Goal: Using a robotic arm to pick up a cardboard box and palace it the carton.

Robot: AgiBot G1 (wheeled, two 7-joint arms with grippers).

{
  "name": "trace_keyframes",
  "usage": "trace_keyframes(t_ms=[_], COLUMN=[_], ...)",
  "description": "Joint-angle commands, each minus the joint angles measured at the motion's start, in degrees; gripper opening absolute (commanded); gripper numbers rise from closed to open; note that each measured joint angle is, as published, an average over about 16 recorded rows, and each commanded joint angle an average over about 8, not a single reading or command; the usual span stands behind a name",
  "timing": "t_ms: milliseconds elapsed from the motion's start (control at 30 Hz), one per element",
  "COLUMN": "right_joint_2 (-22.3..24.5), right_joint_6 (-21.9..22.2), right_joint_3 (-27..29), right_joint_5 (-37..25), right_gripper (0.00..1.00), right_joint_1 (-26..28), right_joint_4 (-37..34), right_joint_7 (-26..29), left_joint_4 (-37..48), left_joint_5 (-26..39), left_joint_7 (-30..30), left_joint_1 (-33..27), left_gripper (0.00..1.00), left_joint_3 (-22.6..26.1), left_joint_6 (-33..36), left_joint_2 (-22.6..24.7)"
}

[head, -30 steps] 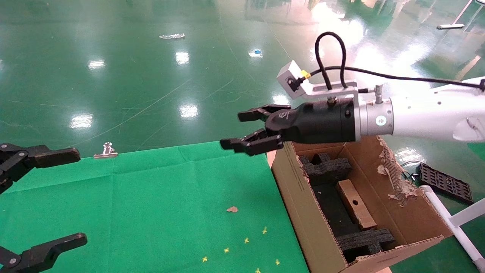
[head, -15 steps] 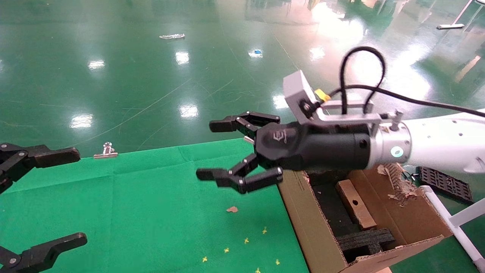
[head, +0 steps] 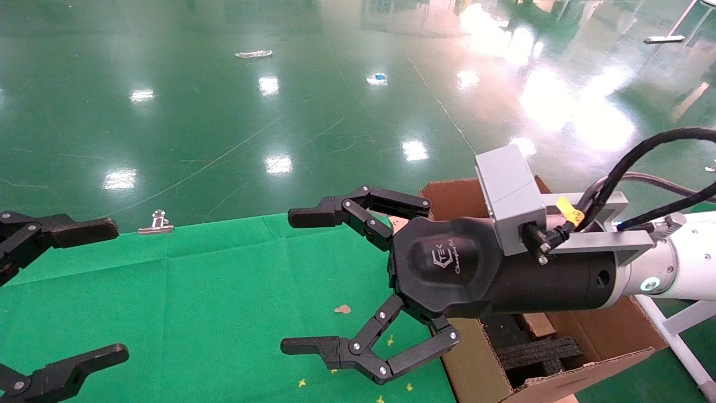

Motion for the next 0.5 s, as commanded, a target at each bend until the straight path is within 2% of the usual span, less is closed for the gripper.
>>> trace_keyframes(t_ms=[33,500], right_joint_2=[0.2,0.0], right_joint_6=[-0.4,0.0], right_joint_3=[1.6,0.1], right_joint_5=[0.6,0.1], right_gripper=[1.00,1.00], right_joint_1=[-1.5,-0.1], right_joint_4=[1.4,0.1], right_joint_7=[-0.4,-0.1], left_joint_4=[0.0,0.0], left_joint_5=[0.0,0.0], left_joint_7=[0.0,0.0], left_joint_1=[0.0,0.0], left_gripper=[1.00,1.00], left_joint_3=[0.0,0.0], left_joint_6=[0.0,0.0], left_joint_2=[0.0,0.0])
